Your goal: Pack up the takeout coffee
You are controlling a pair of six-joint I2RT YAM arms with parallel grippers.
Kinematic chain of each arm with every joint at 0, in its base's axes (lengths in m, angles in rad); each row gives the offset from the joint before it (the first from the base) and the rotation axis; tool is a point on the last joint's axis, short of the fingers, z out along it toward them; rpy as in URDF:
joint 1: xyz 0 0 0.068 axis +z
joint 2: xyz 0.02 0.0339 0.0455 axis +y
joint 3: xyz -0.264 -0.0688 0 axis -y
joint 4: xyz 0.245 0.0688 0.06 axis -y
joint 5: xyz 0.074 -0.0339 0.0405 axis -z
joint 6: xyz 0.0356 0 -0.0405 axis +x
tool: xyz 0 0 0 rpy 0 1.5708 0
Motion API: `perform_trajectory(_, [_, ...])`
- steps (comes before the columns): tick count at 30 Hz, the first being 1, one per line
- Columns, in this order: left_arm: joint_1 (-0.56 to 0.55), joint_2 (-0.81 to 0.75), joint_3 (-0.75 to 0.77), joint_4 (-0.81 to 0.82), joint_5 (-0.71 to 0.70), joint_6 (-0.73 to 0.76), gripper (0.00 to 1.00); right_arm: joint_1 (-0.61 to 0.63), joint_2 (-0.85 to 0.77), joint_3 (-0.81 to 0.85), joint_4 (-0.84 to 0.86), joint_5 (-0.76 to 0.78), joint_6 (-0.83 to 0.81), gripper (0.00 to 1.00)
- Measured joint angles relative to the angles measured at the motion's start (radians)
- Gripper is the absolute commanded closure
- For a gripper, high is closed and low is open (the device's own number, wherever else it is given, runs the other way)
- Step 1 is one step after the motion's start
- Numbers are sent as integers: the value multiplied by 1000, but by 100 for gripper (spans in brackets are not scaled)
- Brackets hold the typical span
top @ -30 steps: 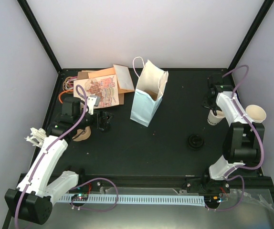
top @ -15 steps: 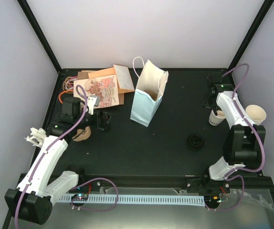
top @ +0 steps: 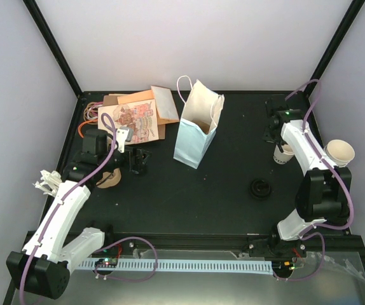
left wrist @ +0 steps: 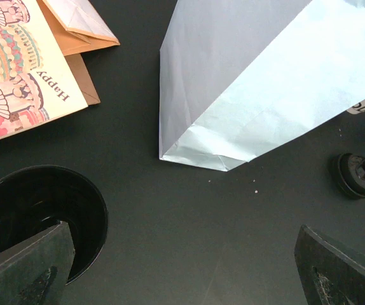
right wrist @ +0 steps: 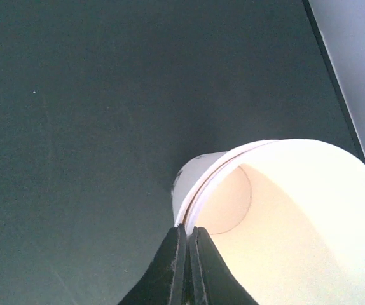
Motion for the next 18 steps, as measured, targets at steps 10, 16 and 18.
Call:
perform_trajectory(10, [0,-7,0,0,0,0,2,63,22,76,-65,79,23,99])
perform_trajectory(16, [0,-7,-8,0,0,0,2,68,27,77,-82,101,33,99])
perform_trajectory(18, [0,-7,-11,0,0,0,2,74,38,83,-101,128,38,99])
